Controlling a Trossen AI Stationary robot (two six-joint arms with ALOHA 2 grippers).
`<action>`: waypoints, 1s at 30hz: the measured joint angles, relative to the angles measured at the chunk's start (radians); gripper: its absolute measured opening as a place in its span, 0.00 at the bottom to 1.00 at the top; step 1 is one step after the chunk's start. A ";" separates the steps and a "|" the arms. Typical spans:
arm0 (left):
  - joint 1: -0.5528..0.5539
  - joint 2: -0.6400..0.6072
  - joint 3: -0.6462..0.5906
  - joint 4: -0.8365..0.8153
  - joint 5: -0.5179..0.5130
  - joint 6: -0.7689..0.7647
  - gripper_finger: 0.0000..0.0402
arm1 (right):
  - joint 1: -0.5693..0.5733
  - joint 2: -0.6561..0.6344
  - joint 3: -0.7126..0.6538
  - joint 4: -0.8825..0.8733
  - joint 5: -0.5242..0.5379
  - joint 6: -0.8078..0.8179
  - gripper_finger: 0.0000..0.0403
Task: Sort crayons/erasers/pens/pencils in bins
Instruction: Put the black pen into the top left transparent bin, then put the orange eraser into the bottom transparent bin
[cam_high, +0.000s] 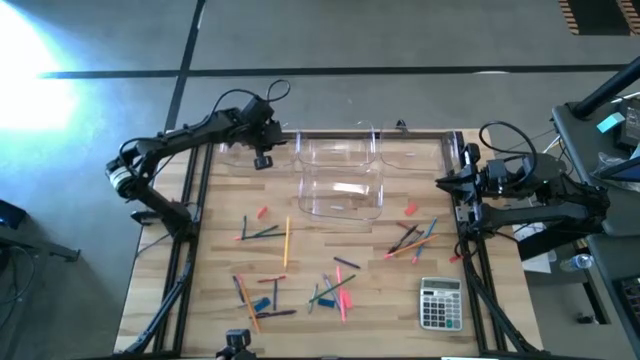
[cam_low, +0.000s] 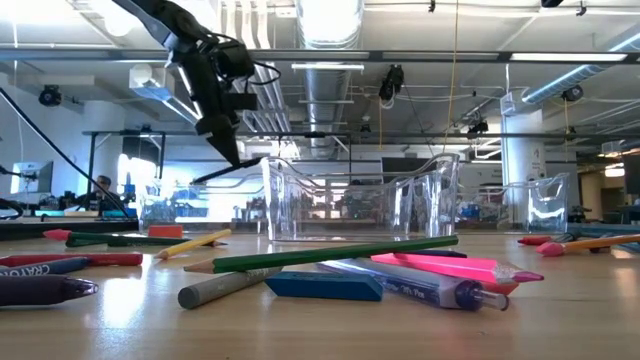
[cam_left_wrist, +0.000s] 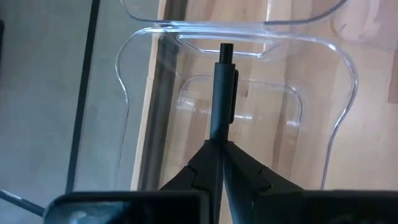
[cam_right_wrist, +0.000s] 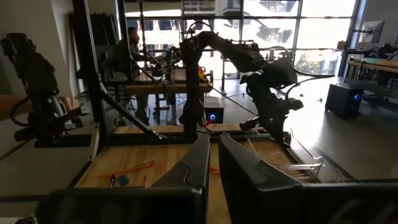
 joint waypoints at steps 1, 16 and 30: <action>0.002 -0.001 0.000 -0.001 0.000 0.009 0.01 | 0.000 0.000 0.000 0.000 0.000 0.000 0.07; 0.021 -0.001 0.003 -0.019 -0.007 0.002 0.15 | 0.000 0.000 0.000 0.000 0.000 0.000 0.07; -0.017 -0.210 -0.078 0.062 -0.036 -0.447 0.47 | 0.000 0.000 0.000 0.000 0.000 0.000 0.07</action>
